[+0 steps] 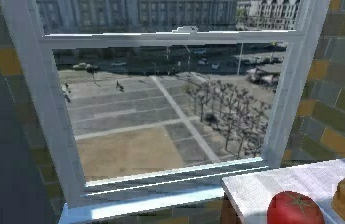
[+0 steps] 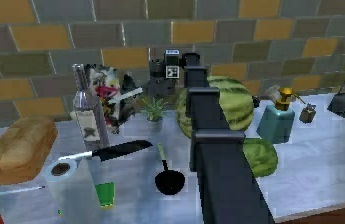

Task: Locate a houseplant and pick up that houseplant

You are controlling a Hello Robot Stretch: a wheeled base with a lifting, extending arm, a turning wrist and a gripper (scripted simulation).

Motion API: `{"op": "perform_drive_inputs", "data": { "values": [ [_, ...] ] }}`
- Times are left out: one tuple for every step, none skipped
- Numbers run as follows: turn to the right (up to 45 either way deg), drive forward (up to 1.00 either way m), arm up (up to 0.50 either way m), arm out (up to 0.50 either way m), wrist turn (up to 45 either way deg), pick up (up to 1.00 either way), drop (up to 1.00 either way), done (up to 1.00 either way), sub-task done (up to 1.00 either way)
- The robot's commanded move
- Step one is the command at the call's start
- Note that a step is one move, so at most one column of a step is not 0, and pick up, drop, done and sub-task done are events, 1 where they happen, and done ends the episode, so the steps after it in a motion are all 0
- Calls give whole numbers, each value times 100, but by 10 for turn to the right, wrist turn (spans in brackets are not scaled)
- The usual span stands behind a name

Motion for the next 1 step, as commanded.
{"op": "perform_drive_inputs", "data": {
  "values": [
    [0,0,0,0,240,0,0,0,0]
  ]
}}
